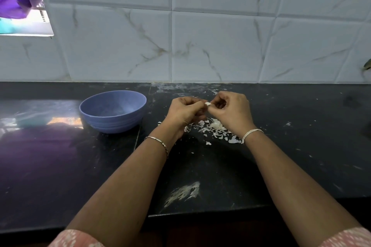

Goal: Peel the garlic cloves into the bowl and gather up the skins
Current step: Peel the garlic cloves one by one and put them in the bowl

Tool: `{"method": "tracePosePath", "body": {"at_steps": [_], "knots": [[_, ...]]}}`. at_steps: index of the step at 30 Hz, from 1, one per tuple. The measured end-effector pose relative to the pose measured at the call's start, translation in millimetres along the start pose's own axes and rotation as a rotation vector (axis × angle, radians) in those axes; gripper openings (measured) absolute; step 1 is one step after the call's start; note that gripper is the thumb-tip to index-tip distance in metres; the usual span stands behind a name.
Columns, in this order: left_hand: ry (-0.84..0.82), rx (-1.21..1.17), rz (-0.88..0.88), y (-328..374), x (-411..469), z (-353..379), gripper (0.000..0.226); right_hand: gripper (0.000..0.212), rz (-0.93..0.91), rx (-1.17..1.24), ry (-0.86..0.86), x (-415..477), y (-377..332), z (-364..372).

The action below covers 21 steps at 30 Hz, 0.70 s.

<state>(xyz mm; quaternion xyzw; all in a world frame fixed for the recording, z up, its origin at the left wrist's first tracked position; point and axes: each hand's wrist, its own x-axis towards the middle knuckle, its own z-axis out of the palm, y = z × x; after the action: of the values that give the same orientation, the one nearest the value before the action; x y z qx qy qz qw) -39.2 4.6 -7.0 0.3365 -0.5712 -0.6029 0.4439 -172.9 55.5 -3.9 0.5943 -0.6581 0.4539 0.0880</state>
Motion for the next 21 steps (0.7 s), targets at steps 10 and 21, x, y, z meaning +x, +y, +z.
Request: {"method": "tracePosePath", "body": {"at_steps": [10,21], "knots": [[-0.066,0.049,0.012,2.4,5.0,-7.8,0.008,0.006,-0.058,-0.062,-0.054,-1.5,-2.4,-3.6],[-0.165,0.081,0.011,-0.2,3.2,-11.6,0.007,0.028,0.186,0.164,-0.212,3.6,21.5,-10.8]]}}
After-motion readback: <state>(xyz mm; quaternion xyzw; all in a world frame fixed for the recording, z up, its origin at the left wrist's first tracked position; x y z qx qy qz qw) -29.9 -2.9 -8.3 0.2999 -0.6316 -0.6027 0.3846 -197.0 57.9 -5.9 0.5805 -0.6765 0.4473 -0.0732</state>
